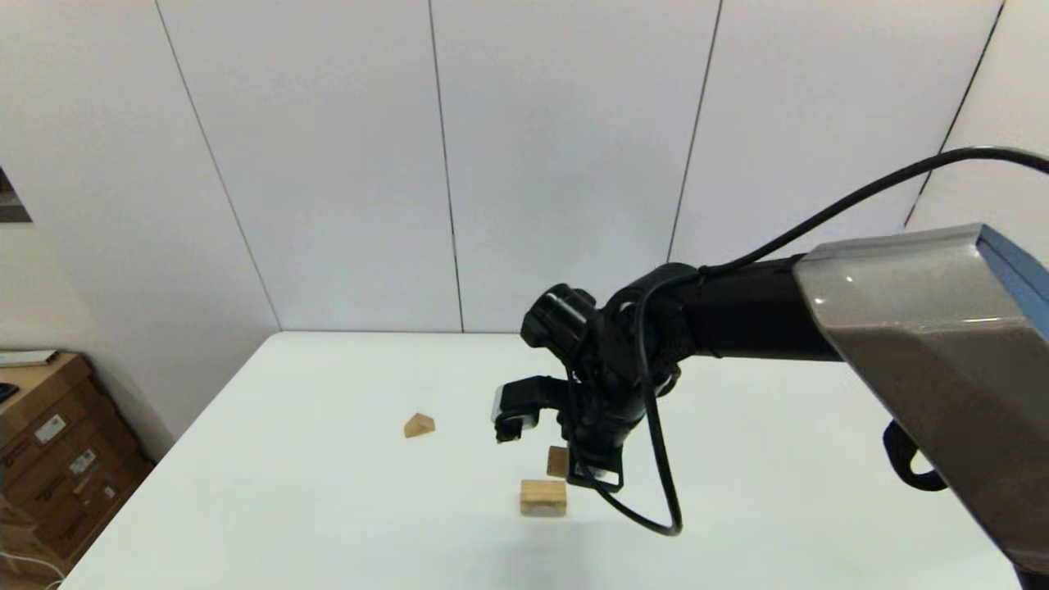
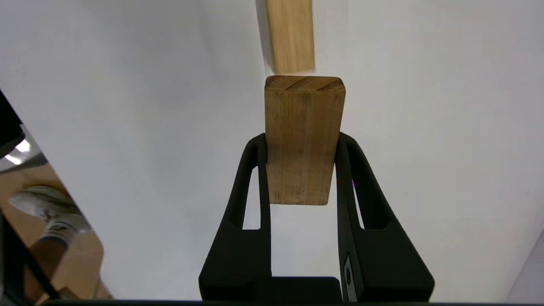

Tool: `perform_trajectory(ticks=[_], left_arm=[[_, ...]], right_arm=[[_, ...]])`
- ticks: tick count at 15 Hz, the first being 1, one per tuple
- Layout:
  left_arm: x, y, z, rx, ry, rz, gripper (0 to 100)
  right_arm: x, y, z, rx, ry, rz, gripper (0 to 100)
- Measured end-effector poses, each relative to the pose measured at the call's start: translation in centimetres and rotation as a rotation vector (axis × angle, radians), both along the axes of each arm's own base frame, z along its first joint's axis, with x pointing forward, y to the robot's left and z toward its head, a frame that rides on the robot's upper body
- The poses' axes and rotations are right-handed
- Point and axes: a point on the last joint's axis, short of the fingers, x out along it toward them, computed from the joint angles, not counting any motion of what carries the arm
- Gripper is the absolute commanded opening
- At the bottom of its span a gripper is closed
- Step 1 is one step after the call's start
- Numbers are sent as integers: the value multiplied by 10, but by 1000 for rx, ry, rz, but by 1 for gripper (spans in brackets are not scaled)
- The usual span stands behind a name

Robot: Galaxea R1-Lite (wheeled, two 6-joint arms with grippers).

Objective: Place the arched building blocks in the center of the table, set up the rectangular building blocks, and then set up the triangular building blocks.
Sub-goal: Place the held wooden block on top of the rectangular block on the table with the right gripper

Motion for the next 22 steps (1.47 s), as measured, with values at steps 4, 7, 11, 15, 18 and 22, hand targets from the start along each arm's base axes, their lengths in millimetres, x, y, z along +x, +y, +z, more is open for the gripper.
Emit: perform_trajectory(ticks=[4, 7, 11, 15, 18, 22], left_arm=[[0, 0, 0, 0, 0, 0, 100], [0, 0, 0, 0, 0, 0, 100], [0, 0, 0, 0, 0, 0, 100], [0, 0, 0, 0, 0, 0, 100], [0, 0, 0, 0, 0, 0, 100], [0, 0, 0, 0, 0, 0, 100]], right_arm=[[7, 14, -17, -19, 6, 61, 0], [11, 16, -30, -46, 22, 106, 0], [17, 21, -39, -50, 24, 184, 0], [23, 27, -47, -27, 37, 214, 0], [25, 29, -53, -32, 41, 221, 0], [29, 28, -61, -36, 45, 223, 0]])
